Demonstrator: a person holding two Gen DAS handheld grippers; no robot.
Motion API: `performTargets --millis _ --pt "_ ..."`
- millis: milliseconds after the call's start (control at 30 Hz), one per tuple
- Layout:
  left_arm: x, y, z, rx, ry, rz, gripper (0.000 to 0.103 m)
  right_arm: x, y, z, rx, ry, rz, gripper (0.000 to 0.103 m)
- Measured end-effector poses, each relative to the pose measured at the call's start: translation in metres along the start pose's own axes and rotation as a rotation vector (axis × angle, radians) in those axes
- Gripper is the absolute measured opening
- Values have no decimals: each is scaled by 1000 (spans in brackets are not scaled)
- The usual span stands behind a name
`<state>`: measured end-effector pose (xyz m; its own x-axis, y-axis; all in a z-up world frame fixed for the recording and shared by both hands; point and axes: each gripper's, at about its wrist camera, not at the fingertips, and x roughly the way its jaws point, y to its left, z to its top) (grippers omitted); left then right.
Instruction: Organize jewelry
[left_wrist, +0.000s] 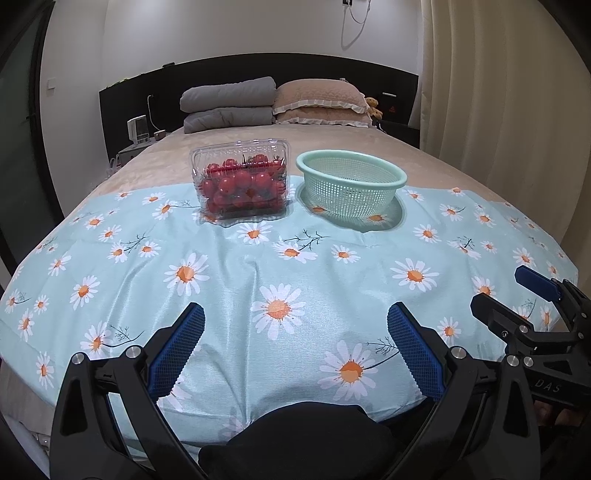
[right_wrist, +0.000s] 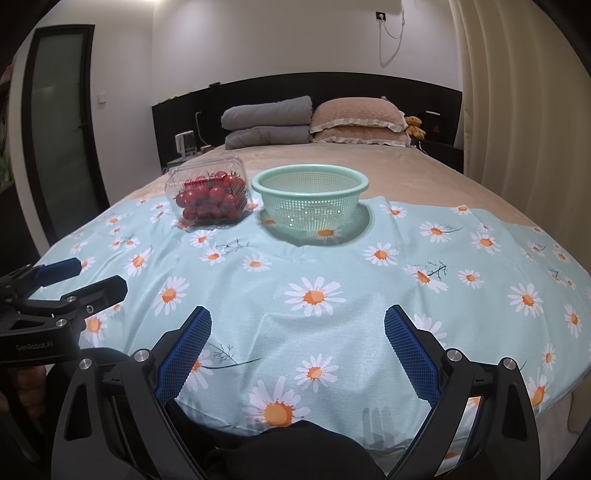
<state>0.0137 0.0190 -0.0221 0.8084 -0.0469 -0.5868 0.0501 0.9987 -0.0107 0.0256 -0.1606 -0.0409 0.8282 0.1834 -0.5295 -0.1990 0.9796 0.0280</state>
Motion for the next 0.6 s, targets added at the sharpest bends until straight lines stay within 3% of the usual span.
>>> performTargets --millis 600 --pt "1 2 0 -11 8 -8 97 2 1 -1 6 12 5 91"
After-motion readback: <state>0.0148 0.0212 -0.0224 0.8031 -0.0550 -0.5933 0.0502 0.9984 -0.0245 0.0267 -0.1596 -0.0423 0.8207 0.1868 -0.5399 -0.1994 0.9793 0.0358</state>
